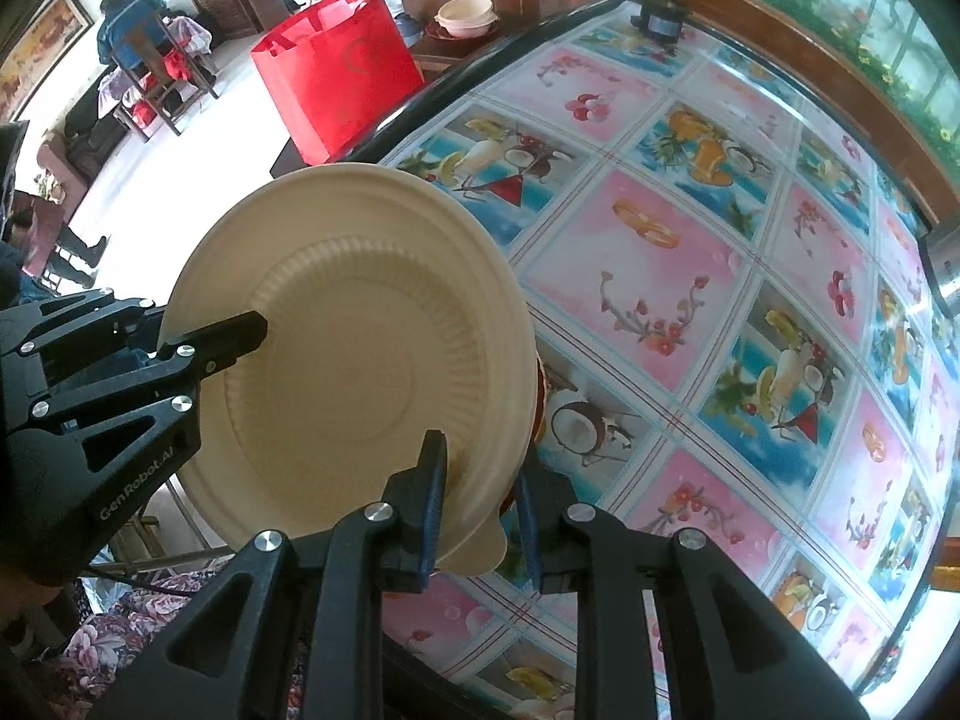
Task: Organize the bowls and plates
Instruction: 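Carry the tan plate with both grippers over the green basin, then lower the tan plate onto the white plate and open both grippers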
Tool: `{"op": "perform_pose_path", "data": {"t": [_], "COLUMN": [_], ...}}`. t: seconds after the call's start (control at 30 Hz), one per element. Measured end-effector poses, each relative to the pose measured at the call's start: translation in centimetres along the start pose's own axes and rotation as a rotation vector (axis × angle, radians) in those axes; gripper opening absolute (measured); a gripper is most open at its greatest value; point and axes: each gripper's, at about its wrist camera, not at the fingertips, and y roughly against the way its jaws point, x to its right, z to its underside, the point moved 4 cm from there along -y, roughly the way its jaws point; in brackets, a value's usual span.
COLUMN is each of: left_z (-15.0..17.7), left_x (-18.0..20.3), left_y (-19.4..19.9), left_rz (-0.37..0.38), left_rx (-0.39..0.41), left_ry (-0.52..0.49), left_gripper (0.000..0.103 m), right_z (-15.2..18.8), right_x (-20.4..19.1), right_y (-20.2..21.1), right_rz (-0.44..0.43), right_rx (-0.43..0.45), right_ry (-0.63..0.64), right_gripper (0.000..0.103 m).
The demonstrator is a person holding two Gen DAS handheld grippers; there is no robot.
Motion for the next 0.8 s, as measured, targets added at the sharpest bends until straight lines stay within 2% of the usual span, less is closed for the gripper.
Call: {"op": "perform_pose_path", "data": {"t": [0.33, 0.37, 0.43, 0.5, 0.57, 0.73, 0.8], "left_z": [0.2, 0.2, 0.1, 0.0, -0.1, 0.3, 0.6], "left_x": [-0.3, -0.3, -0.5, -0.9, -1.2, -1.5, -1.4], "left_y": [0.3, 0.5, 1.0, 1.7, 2.3, 3.5, 4.0], "left_rz": [-0.001, -0.008, -0.025, -0.034, -0.038, -0.045, -0.05], "left_rx": [0.013, 0.019, 0.046, 0.082, 0.102, 0.114, 0.124], "left_ry": [0.023, 0.02, 0.016, 0.027, 0.034, 0.067, 0.089], "left_gripper": [0.02, 0.023, 0.05, 0.058, 0.058, 0.058, 0.058], "right_z": [0.1, 0.1, 0.2, 0.3, 0.5, 1.1, 1.4], "right_x": [-0.1, -0.1, 0.0, 0.2, 0.3, -0.1, -0.4], "right_y": [0.8, 0.9, 1.1, 1.2, 1.2, 1.5, 1.8], "right_rz": [0.005, 0.005, 0.003, 0.003, 0.0, -0.015, -0.011], "right_rx": [0.026, 0.03, 0.036, 0.046, 0.051, 0.066, 0.068], "right_ry": [0.004, 0.001, -0.008, -0.021, -0.039, -0.063, -0.053], "right_gripper": [0.032, 0.033, 0.035, 0.038, 0.043, 0.045, 0.051]}}
